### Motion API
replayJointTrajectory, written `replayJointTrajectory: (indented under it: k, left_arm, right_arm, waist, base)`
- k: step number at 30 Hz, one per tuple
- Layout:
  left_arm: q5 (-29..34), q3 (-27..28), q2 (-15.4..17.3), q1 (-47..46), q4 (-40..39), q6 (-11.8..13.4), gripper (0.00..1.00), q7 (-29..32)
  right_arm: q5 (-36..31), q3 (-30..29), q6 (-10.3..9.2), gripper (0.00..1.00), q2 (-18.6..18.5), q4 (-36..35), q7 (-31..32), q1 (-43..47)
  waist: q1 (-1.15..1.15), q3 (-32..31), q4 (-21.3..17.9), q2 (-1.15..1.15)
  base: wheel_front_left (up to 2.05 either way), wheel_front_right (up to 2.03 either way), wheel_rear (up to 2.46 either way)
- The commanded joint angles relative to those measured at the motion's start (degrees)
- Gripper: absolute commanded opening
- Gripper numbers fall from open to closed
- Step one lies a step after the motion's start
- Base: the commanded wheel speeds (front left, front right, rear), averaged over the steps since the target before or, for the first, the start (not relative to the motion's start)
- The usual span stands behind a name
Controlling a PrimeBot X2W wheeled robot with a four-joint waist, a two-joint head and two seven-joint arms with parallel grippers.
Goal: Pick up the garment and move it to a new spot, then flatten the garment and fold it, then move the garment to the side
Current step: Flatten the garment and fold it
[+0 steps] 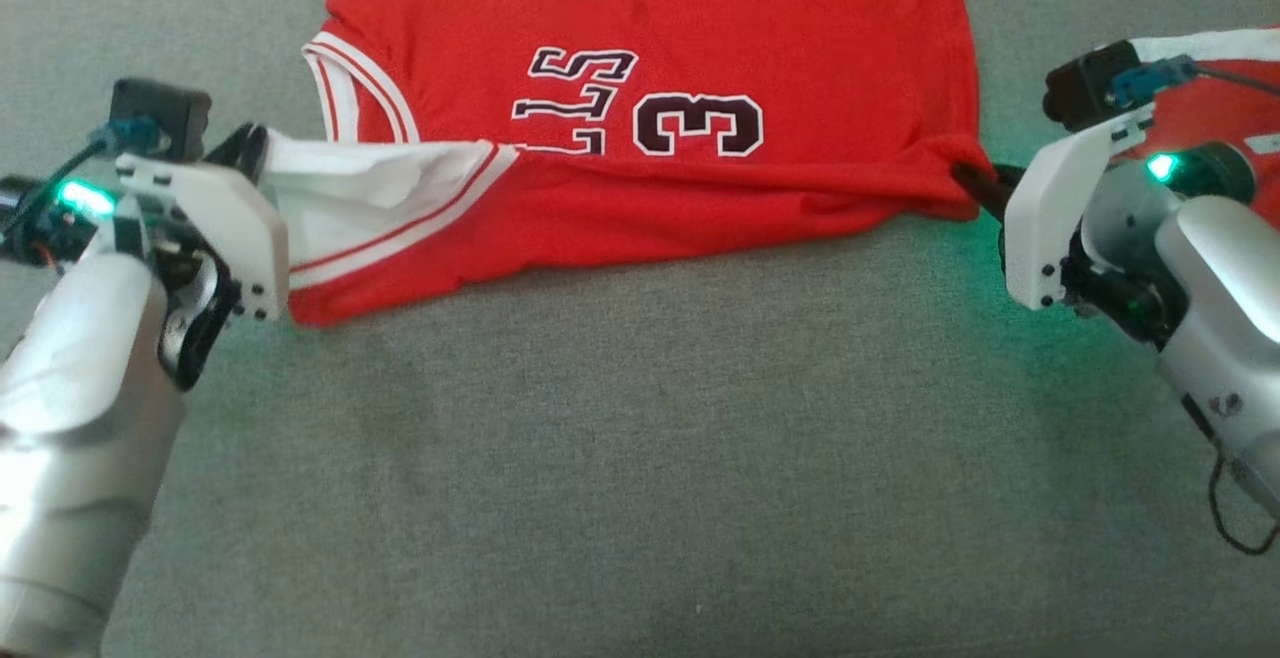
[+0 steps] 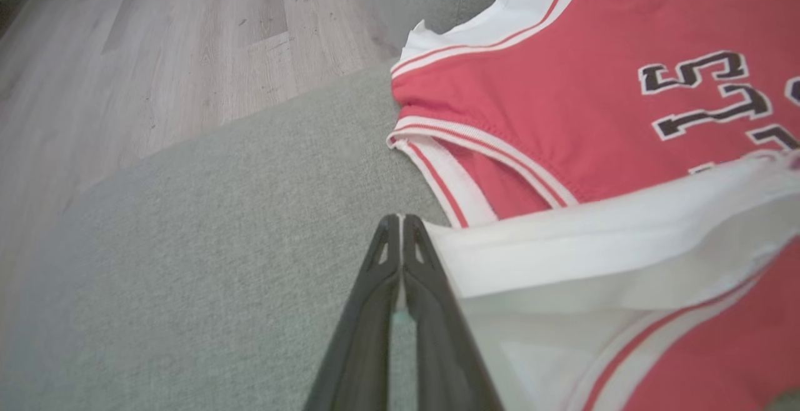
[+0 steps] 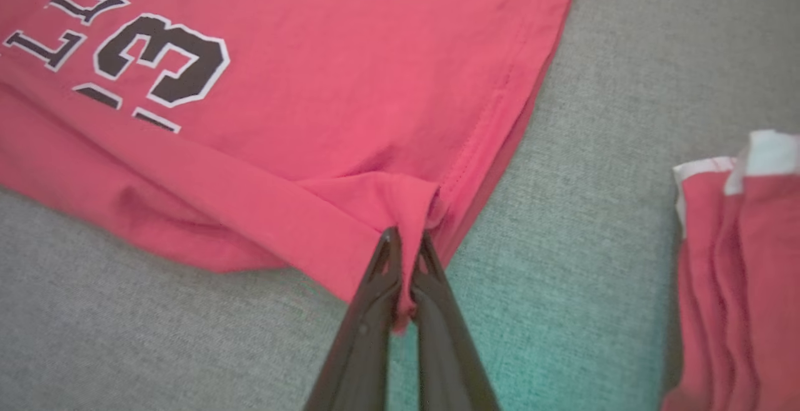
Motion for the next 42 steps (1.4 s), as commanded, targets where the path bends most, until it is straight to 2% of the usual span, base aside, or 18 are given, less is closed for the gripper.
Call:
replayJointTrajectory:
  k: [1, 2, 3, 8, 9, 12, 17, 20, 24, 29, 30, 33, 35, 38, 42]
  left_arm:
    - [0.59, 1.8, 1.94, -3.92, -0.53, -0.26, 0.54, -1.24]
    - [0.66, 1.78, 1.45, -4.9, 0.23, -0.4, 1.0, -2.45]
    - [0.79, 1.9, 0.93, -5.92, 0.87, -0.4, 1.0, -4.17]
    - [0.85, 4.73, -2.11, -10.18, 3.33, 2.81, 1.0, -17.11]
    - [0.44, 5.84, -3.3, -10.9, 4.25, 3.77, 1.0, -21.81]
    - [-1.2, 7.94, -4.92, -10.62, 5.06, 4.68, 1.0, -27.9]
    - [-3.16, 10.33, -6.62, -6.88, 3.08, 4.63, 1.0, -32.54]
    - [-4.16, 12.3, -7.72, -2.66, -0.59, 4.87, 1.0, -33.2]
    - [-3.35, 15.33, -9.57, 5.28, -8.66, 6.2, 1.0, -33.32]
    - [-0.52, 17.54, -12.73, 16.5, -16.71, 7.13, 1.0, -33.34]
    - [-0.52, 17.54, -12.73, 16.5, -16.71, 7.13, 1.0, -33.34]
    - [1.39, 18.34, -14.82, 21.9, -19.06, 7.69, 1.0, -33.34]
    - [2.51, 18.88, -16.17, 24.78, -19.72, 7.93, 1.0, -33.34]
    - [3.36, 19.85, -17.82, 27.56, -20.1, 7.56, 1.0, -33.34]
    - [4.84, 21.06, -18.77, 28.35, -19.92, 7.0, 1.0, -33.34]
  right_arm:
    - [-0.51, -0.12, -0.04, 0.0, -0.27, -0.48, -0.54, -1.54]
    - [-1.2, -0.17, -0.04, 0.71, -0.19, 0.06, -1.65, -2.28]
    - [-1.68, -0.58, -0.04, 1.0, 0.05, 0.95, -2.87, -2.9]
    - [-3.59, -2.23, -0.04, 1.0, 1.87, 3.82, -11.47, -4.96]
    - [-4.38, -2.45, -0.04, 1.0, 2.1, 4.38, -15.28, -5.18]
    - [-5.16, -4.01, -0.04, 1.0, 2.4, 5.54, -22.13, -4.95]
    - [-8.43, -6.56, -0.04, 1.0, 3.18, 6.59, -34.21, -3.02]
    - [-10.53, -10.38, -0.04, 1.0, 4.18, 6.89, -38.42, -0.82]
    - [-15.46, -20.83, -0.04, 1.0, 7.71, 4.34, -39.63, 3.74]
    - [-26.29, -35.79, -0.04, 1.0, 16.07, -5.36, -39.68, 15.33]
    - [-26.29, -35.79, -0.04, 1.0, 16.07, -5.36, -39.68, 15.33]
    - [-32.53, -40.93, -0.04, 1.0, 21.4, -9.73, -39.69, 22.35]
    - [-34.57, -43.85, -0.04, 1.0, 23.69, -11.78, -39.69, 26.27]
    - [-36.21, -45.48, -0.04, 1.0, 25.04, -14.24, -39.69, 30.41]
    - [-35.74, -44.68, -0.04, 1.0, 25.3, -16.36, -39.69, 32.67]
  waist:
    - [-0.01, 0.54, -0.12, 0.0]
    - [-0.01, 0.8, -0.1, 0.0]
    - [-0.01, 1.01, -0.07, 0.0]
    - [-0.01, 1.32, 0.43, 0.0]
    - [-0.01, 0.85, 0.73, 0.0]
    - [-0.01, -0.34, 1.08, 0.0]
    - [-0.01, -3.1, 1.44, 0.0]
    - [-0.01, -4.87, 1.66, 0.0]
    - [-0.01, -7.11, 1.74, 0.0]
    - [-0.01, -9.43, 1.75, 0.0]
    - [-0.01, -9.43, 1.75, 0.0]
    - [-0.01, -10.56, 1.89, 0.0]
    - [-0.01, -11.12, 2.02, 0.0]
    - [-0.01, -11.62, 2.15, 0.0]
    - [-0.01, -11.63, 2.09, 0.0]
  base:
    - [0.0, 0.0, 0.0]
    - [0.0, 0.0, 0.0]
    - [0.0, 0.0, 0.0]
    - [0.0, 0.0, 0.0]
    - [0.0, 0.0, 0.0]
    - [0.0, 0.0, 0.0]
    - [0.0, 0.0, 0.0]
    - [0.0, 0.0, 0.0]
    - [0.0, 0.0, 0.0]
    - [0.0, 0.0, 0.0]
    - [0.0, 0.0, 0.0]
    - [0.0, 0.0, 0.0]
    - [0.0, 0.0, 0.0]
    - [0.0, 0.0, 0.0]
    - [0.0, 0.0, 0.0]
